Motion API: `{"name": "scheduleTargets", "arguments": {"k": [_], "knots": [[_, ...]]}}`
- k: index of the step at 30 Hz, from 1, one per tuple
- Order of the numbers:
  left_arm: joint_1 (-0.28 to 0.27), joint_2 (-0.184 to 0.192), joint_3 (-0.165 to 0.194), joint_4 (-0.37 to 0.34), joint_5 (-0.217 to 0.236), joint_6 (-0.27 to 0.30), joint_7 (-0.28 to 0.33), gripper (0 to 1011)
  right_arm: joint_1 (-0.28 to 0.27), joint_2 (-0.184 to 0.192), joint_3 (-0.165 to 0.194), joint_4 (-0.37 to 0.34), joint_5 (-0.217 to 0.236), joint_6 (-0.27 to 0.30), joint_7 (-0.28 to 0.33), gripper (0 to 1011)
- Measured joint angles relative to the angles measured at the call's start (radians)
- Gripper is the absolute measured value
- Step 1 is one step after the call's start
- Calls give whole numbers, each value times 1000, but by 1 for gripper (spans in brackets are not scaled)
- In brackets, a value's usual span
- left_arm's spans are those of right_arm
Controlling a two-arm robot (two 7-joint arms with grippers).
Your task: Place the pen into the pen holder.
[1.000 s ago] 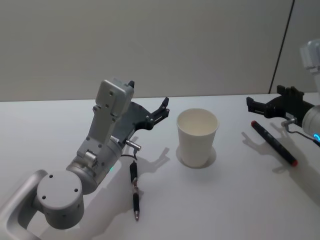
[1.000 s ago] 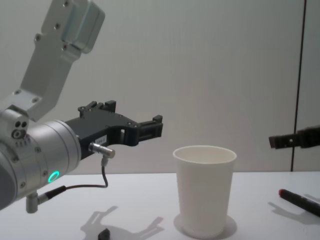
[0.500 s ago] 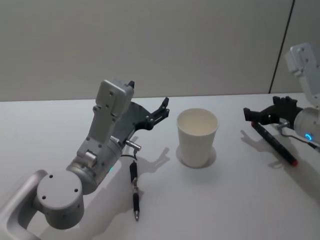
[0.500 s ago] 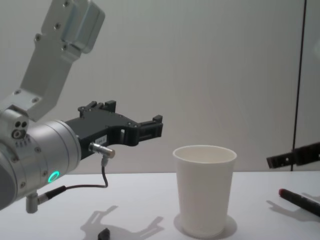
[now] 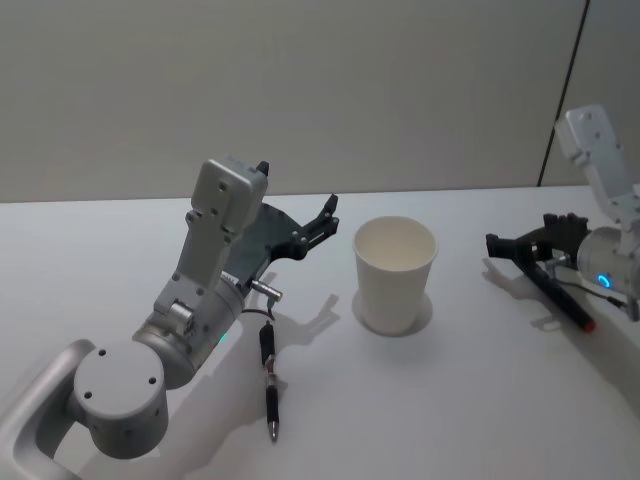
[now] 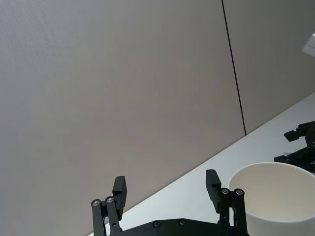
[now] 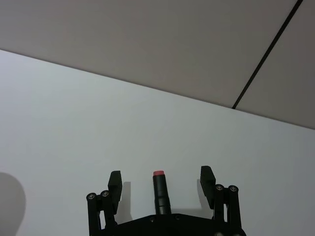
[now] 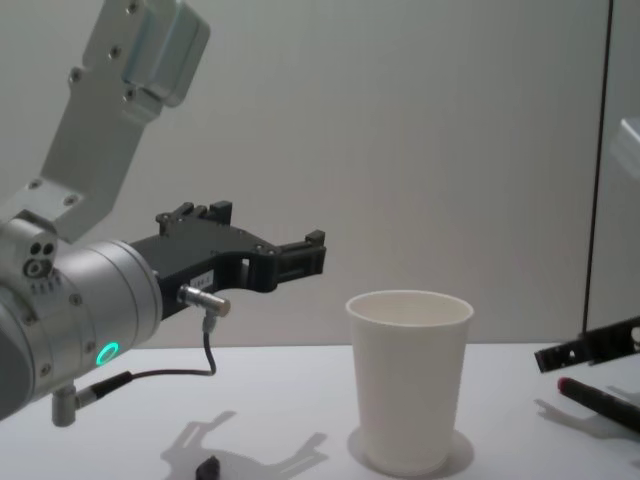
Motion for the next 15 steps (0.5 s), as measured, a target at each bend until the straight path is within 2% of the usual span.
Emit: {"name": "scheduleTargets", "arguments": {"k": [15], "knots": [[0,0,0,0,0,0,0,1001,25,-21,3,85,33,38,-18,1001]]}}
